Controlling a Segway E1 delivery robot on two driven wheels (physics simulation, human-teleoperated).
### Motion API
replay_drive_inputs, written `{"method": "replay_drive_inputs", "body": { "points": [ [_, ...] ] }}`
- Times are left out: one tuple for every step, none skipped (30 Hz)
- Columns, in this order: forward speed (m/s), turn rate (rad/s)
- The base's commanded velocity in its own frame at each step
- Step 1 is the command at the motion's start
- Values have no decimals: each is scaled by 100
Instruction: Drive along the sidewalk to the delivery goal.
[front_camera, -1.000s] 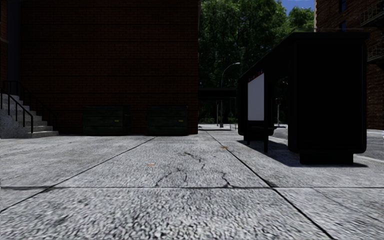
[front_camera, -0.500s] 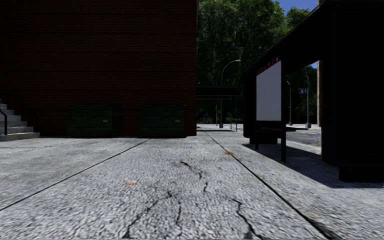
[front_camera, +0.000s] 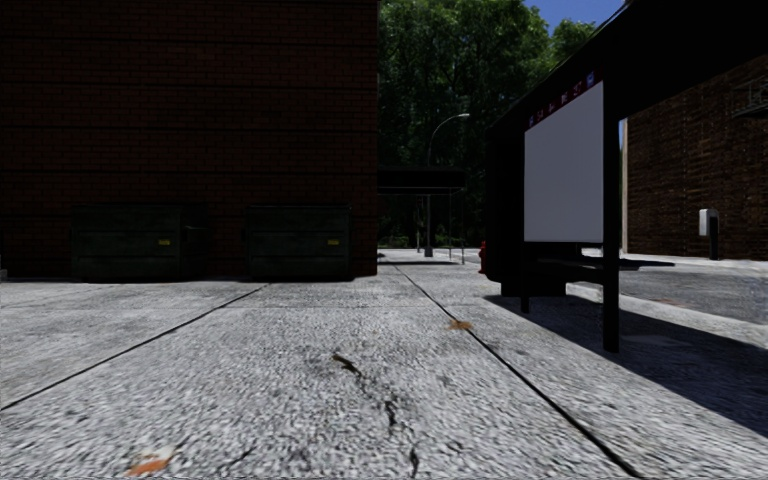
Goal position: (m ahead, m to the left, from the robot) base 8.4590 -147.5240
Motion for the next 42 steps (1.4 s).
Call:
{"method": "replay_drive_inputs", "body": {
  "points": [
    [200,-19],
    [200,-19],
    [200,0],
    [200,0],
    [200,0],
    [200,0],
    [200,0],
    [200,0],
    [200,0],
    [200,0],
    [200,0],
    [200,0],
    [200,0],
    [200,0],
    [200,0],
    [200,0],
    [200,0],
    [200,0],
    [200,0],
    [200,0],
    [200,0],
    [200,-13],
    [200,-13],
    [200,-31],
    [200,-40],
    [200,-40],
    [200,-42],
    [200,-43],
    [200,-43],
    [200,-43],
    [200,-43],
    [200,-43],
    [200,-29],
    [200,-29],
    [200,-1],
    [200,0],
    [200,0],
    [200,0],
    [200,0],
    [200,0],
    [200,0],
    [200,0]
  ]
}}
